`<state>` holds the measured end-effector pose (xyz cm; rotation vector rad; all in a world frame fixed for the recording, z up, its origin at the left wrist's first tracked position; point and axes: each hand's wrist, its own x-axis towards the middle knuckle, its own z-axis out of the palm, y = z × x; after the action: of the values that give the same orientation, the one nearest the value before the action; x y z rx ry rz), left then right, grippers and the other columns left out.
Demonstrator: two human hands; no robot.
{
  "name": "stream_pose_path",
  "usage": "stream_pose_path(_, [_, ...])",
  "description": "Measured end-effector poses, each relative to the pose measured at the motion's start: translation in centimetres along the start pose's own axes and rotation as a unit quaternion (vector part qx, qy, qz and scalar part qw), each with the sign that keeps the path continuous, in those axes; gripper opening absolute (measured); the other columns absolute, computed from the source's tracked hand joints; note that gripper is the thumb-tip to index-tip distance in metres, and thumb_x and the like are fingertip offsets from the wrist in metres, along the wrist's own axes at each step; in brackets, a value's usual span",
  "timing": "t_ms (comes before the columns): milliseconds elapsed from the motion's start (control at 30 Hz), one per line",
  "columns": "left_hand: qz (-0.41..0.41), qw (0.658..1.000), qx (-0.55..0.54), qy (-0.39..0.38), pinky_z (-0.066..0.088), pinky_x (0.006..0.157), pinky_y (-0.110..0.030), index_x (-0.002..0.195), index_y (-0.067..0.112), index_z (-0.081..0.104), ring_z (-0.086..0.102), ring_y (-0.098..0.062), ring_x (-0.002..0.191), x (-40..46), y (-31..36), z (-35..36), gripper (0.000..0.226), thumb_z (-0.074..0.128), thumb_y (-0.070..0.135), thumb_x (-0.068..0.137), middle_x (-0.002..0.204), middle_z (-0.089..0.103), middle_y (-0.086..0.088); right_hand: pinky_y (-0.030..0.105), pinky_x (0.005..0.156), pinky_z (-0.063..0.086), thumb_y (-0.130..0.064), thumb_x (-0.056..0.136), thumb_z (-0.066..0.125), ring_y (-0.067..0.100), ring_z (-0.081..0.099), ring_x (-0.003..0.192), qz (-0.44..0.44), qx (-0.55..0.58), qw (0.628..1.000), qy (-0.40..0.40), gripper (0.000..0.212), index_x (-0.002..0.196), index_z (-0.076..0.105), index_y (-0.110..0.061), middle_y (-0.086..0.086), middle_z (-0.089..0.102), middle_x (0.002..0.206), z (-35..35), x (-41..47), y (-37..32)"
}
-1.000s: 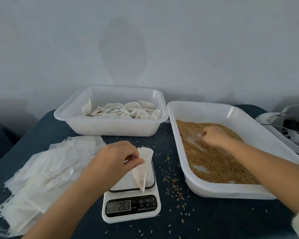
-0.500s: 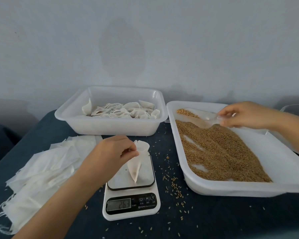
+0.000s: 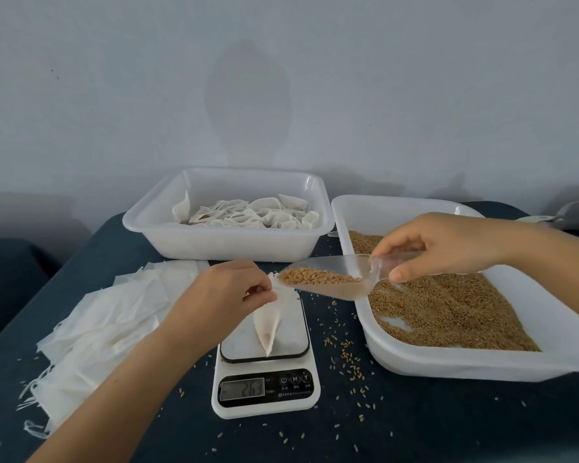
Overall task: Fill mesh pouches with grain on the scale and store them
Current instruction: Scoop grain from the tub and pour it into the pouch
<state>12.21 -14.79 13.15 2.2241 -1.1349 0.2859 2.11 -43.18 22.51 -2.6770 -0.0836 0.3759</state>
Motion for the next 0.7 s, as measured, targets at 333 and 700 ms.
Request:
stream_pose_path(333, [0.036, 0.999, 0.004, -0.017, 0.045, 0.067, -0.024, 0.079, 0.015, 0.068, 0.053, -0.004, 0.07, -0.1, 0.6, 0.1, 0.01, 0.069, 0.024, 0.084, 0.079, 0.06, 0.011, 0.001, 0.067, 0.036, -0.035, 0.083, 0.069, -0.019, 0.052, 0.076, -0.018, -0.143, 0.989, -0.022, 0.023, 0.105, 0.063, -0.041, -0.034, 0.061, 0.086, -2.1, 1.6, -2.3])
stream_pose_path(700, [0.051, 0.999, 0.007, -0.013, 0.046, 0.065, -0.025, 0.081, 0.017, 0.07, 0.053, -0.005, 0.071, 0.0, 0.9, 0.3, 0.011, 0.069, 0.028, 0.083, 0.081, 0.061, 0.01, 0.001, 0.067, 0.034, -0.039, 0.082, 0.069, -0.013, 0.05, 0.085, -0.011, -0.256, 0.965, -0.047, 0.032, 0.113, 0.063, -0.037, -0.025, 0.059, 0.103, -4.1, 2.3, -5.4])
